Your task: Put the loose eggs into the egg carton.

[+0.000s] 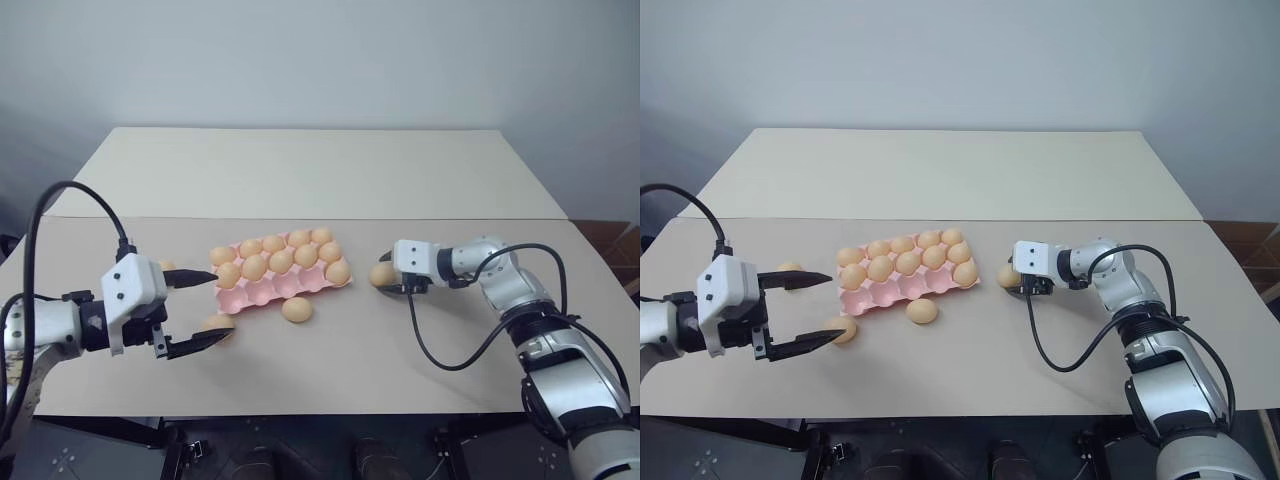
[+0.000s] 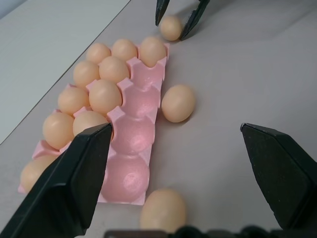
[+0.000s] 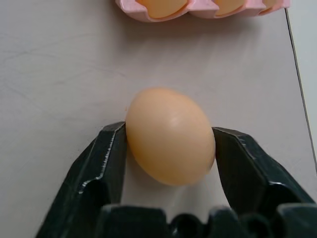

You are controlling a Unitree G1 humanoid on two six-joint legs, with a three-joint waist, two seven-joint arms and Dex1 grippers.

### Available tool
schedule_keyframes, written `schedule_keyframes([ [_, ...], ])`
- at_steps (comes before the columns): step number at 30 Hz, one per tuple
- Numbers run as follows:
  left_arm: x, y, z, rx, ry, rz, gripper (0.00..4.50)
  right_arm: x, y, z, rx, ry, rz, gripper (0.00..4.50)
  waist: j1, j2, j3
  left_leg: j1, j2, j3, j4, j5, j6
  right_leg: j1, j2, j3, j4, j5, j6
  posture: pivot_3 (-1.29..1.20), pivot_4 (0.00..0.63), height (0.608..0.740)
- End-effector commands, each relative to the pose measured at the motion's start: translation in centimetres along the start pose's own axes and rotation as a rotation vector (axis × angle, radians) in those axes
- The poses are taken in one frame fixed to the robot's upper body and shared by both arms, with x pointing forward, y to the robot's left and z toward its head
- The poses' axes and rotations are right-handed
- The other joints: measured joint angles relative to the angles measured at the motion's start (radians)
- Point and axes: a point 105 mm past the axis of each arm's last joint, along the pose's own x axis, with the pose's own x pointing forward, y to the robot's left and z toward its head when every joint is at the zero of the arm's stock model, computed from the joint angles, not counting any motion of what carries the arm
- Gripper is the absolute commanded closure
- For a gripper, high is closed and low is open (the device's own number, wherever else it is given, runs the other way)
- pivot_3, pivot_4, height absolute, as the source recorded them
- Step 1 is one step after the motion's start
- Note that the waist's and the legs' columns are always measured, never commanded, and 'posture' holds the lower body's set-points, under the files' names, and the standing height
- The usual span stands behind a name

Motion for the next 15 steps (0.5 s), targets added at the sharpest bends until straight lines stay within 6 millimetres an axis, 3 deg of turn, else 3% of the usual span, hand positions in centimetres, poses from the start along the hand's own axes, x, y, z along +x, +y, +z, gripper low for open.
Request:
schedule_keyframes([
  [1,-0.5,0.2,0.6,0.023,-0.001,0.023,0.00,-0.6,-0.6,0.9,-0.048,-0.032,-0.030,2.45,0.000,0.000,0.000,0.000,0.000,0.000,0.000,0.000,0.000,0.000,0.000,0.000,0.000,0.000,0.000,0.00,0.150,0.740],
  [6,-1.6,0.5,-0.4,-0.001,0.063,0.051,0.00,-1.2,-0.1,1.7,-0.117,-0.043,-0.022,2.53,0.000,0.000,0.000,-0.001,0.000,0.000,0.000,0.000,0.000,-0.001,0.000,0.000,0.001,0.000,0.000,0.00,0.150,0.740],
  [11,-3.3,0.6,-2.0,-0.042,0.133,0.087,0.00,-1.8,-2.0,6.8,-0.171,-0.146,-0.141,2.53,-0.008,0.001,0.000,-0.001,0.000,0.001,0.000,0.000,0.000,-0.004,0.000,0.002,0.003,0.000,0.000,0.00,0.150,0.740],
  [15,-3.8,0.5,-2.6,-0.056,0.154,0.086,0.00,-1.0,-2.2,10.6,-0.216,-0.228,-0.174,2.53,-0.007,0.001,0.000,-0.001,0.000,0.001,0.000,0.000,0.000,-0.003,0.001,0.001,0.003,0.000,0.000,0.00,0.150,0.740],
])
